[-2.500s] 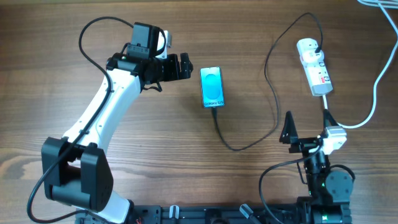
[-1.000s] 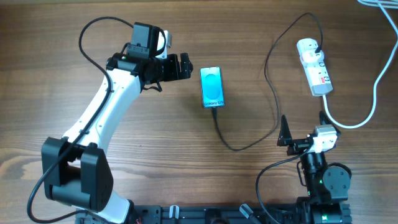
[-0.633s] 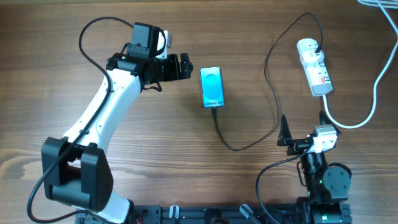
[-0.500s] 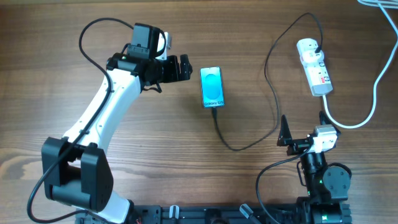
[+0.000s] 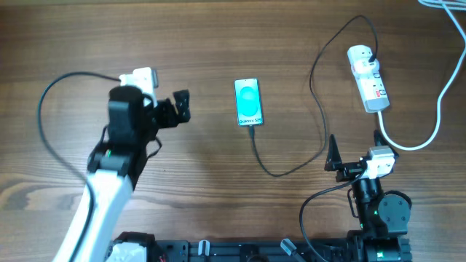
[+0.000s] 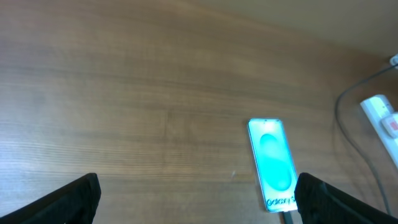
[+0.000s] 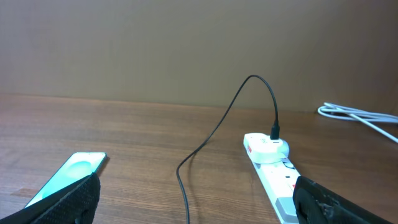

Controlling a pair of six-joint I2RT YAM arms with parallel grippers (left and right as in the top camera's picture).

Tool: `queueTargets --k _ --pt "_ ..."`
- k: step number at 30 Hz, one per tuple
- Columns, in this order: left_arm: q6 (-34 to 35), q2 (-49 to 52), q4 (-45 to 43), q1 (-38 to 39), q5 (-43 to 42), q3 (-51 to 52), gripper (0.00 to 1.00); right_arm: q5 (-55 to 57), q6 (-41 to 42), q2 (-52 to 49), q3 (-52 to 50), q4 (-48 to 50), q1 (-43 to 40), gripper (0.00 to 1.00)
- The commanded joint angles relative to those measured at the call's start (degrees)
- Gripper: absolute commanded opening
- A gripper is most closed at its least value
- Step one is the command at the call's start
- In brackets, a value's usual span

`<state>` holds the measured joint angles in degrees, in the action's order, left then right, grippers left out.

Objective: Plug charger to phone and switch on socket

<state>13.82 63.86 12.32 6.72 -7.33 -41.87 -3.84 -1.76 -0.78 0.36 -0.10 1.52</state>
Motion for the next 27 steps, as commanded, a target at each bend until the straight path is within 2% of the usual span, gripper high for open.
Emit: queueTargets --k 1,3,7,9,18,27 --pt "-3.19 -12.44 -0.17 -3.28 -0.74 8.44 1.00 0.35 0.31 0.57 -0.07 0.11 -0.26 1.00" --pt "-3.17 -19.78 -0.63 -6.36 -1.49 14.53 1.00 0.37 0.31 0.57 -0.07 0.11 -0.26 1.00" --pt "-3.41 -27.87 -1.44 -10.49 -4.55 20.46 1.00 0.35 0.28 0.57 -0.07 0.11 -0.26 1.00" --pt "-6.01 -30.62 -1.46 -10.84 -5.97 21.97 1.00 0.37 0.31 0.57 -0.07 0.11 -0.26 1.00" --pt "-5.68 -51.56 -1.46 -10.84 -8.11 29.53 1.00 0.37 0.31 0.57 -0.07 0.11 -0.26 1.00" --pt "-5.68 -59.98 -8.31 -10.69 -8.07 38.47 1.00 0.37 0.31 0.57 -0.07 0.11 -0.26 1.00"
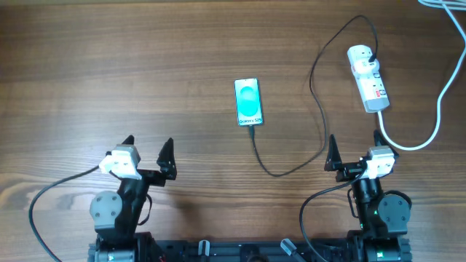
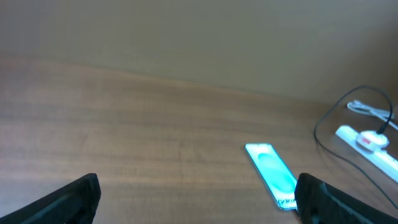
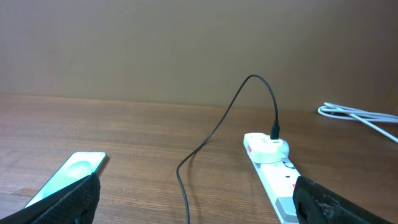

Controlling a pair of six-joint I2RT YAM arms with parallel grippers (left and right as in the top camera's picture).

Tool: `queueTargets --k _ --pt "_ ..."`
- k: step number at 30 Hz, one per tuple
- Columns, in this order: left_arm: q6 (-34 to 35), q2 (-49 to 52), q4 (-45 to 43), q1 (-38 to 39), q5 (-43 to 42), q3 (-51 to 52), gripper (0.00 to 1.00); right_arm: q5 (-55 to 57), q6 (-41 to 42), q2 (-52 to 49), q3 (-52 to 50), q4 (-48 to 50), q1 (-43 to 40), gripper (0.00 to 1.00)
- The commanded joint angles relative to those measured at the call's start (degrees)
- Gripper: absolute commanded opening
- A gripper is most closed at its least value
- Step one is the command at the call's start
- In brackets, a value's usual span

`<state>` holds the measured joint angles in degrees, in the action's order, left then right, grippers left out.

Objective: Plug charger to phone and switch on socket

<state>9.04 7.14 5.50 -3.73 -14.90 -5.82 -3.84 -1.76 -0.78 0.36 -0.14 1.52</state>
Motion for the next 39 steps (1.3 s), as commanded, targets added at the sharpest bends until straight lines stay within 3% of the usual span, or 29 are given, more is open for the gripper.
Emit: queueTargets --k 1,9,18,25,27,30,34,39 --pt "-0.90 -4.37 -1.73 -0.24 -0.26 3.06 1.00 0.37 0.31 0.57 -0.07 0.15 -0.26 1.00" --pt "-0.90 -6.95 -4.55 -0.24 1.53 5.29 1.00 0.37 0.31 0.57 -0.07 0.15 -0.26 1.00" --pt "-1.20 -6.95 -16.44 -0.24 6.75 5.44 1.00 0.37 0.31 0.57 -0.07 0.15 -0.26 1.00" --pt "-1.44 -6.95 -4.07 -0.24 12.15 5.44 1.00 0.35 0.31 0.57 -0.07 0.15 -0.26 1.00" --pt "-4.85 -6.95 -1.64 -0.24 13.03 5.44 1.00 0.37 0.33 0.57 -0.07 0.15 -0.26 1.00" --pt "-10.47 -6.95 -1.01 -0.07 13.55 5.44 1.00 0.35 0.31 0.57 -0.07 0.15 -0.26 1.00" --pt "-9.66 -6.95 -1.77 0.57 22.10 5.44 1.00 0.35 0.31 0.57 -0.07 0.15 -0.26 1.00" --pt "-9.92 -6.95 -1.64 0.63 22.03 5.46 1.00 0.35 0.31 0.57 -0.07 0.15 -0.26 1.00"
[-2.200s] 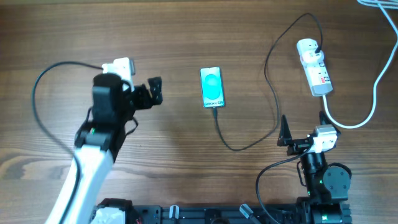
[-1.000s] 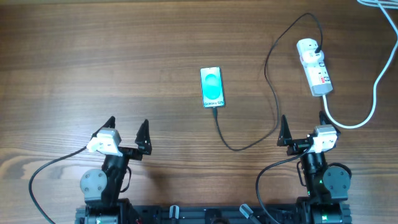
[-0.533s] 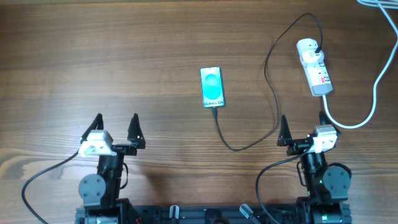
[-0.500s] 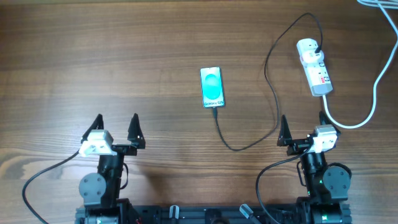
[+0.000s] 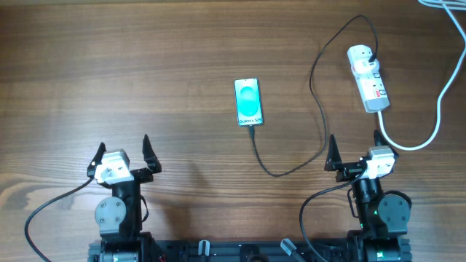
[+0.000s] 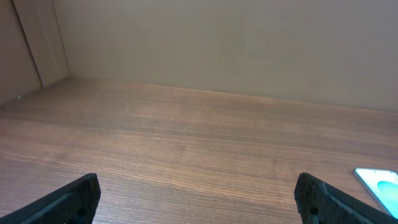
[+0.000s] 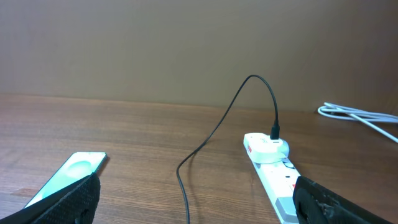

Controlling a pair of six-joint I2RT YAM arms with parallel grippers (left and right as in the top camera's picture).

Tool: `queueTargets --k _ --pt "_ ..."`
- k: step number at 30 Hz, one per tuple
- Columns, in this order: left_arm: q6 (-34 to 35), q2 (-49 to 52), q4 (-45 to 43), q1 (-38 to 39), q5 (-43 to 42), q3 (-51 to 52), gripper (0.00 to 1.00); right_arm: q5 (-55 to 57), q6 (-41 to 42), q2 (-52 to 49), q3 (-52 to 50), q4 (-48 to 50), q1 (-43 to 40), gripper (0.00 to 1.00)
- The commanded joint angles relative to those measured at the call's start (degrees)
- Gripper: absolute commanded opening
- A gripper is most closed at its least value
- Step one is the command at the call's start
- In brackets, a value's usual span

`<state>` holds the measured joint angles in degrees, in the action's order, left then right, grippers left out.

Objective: Plug charger to phone and switch on socket

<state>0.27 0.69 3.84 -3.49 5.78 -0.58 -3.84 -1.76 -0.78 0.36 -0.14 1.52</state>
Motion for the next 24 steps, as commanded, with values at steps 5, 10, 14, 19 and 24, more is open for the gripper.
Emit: queueTargets --k 5,10,14,19,24 --pt "-1.36 -0.50 0.31 0.37 -1.27 0.20 1.00 0.35 0.28 0.57 -0.07 0.15 -0.26 1.00" --pt "-1.38 -0.50 0.39 0.37 -2.34 0.20 1.00 0.35 0.31 0.57 -0.07 0.15 -0.26 1.00" --pt "-1.42 -0.50 0.42 0.37 -2.56 0.20 1.00 0.35 0.31 0.57 -0.07 0.15 -0.26 1.00" --pt "-2.38 -0.50 0.52 0.37 -3.50 0.20 1.00 0.37 0.31 0.57 -0.07 0.15 -0.26 1.00" --pt "-4.33 -0.50 0.63 0.37 -4.17 0.22 1.00 0.37 0.31 0.57 -0.07 0.15 -0.26 1.00"
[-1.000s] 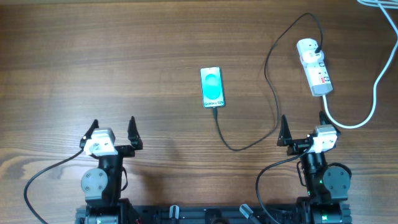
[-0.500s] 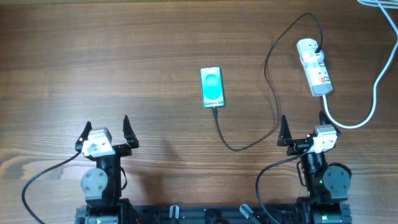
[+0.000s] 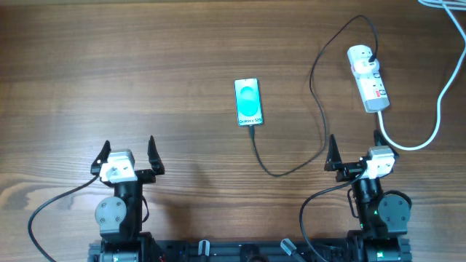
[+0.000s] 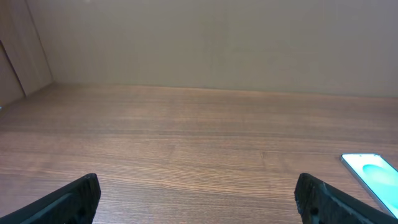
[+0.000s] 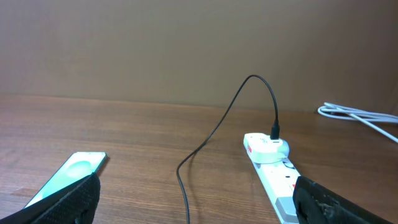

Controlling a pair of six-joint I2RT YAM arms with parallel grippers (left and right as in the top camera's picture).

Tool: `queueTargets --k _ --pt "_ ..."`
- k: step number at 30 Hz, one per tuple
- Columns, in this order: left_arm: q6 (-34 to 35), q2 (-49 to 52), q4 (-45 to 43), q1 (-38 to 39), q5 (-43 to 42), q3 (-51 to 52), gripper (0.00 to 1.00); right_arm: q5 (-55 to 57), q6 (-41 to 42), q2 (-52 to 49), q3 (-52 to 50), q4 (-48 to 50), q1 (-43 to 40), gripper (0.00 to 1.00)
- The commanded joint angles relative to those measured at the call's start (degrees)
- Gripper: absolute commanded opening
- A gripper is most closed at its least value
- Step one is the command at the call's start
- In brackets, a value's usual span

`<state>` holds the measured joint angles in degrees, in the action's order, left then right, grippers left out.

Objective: Plug charger to phone and switch on socket

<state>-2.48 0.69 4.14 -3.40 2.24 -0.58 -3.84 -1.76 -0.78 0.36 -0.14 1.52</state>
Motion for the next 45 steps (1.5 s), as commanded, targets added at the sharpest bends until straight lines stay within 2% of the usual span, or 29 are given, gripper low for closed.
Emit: queueTargets --k 1,7,14,45 --pt "-1.29 -0.50 0.31 0.28 -0.39 0.20 1.00 0.37 0.31 0.57 -0.07 0.15 -0.26 1.00" --pt "1.44 -0.50 0.15 0.28 1.29 0.20 1.00 0.35 0.31 0.57 -0.07 0.15 -0.26 1.00" --pt "-0.59 -0.50 0.24 0.28 0.20 0.22 1.00 0.37 0.31 0.57 -0.07 0.15 -0.26 1.00" --pt "-0.28 -0.48 -0.02 0.28 0.17 0.20 1.00 0.35 0.31 0.57 -0.07 0.24 -0.26 1.00"
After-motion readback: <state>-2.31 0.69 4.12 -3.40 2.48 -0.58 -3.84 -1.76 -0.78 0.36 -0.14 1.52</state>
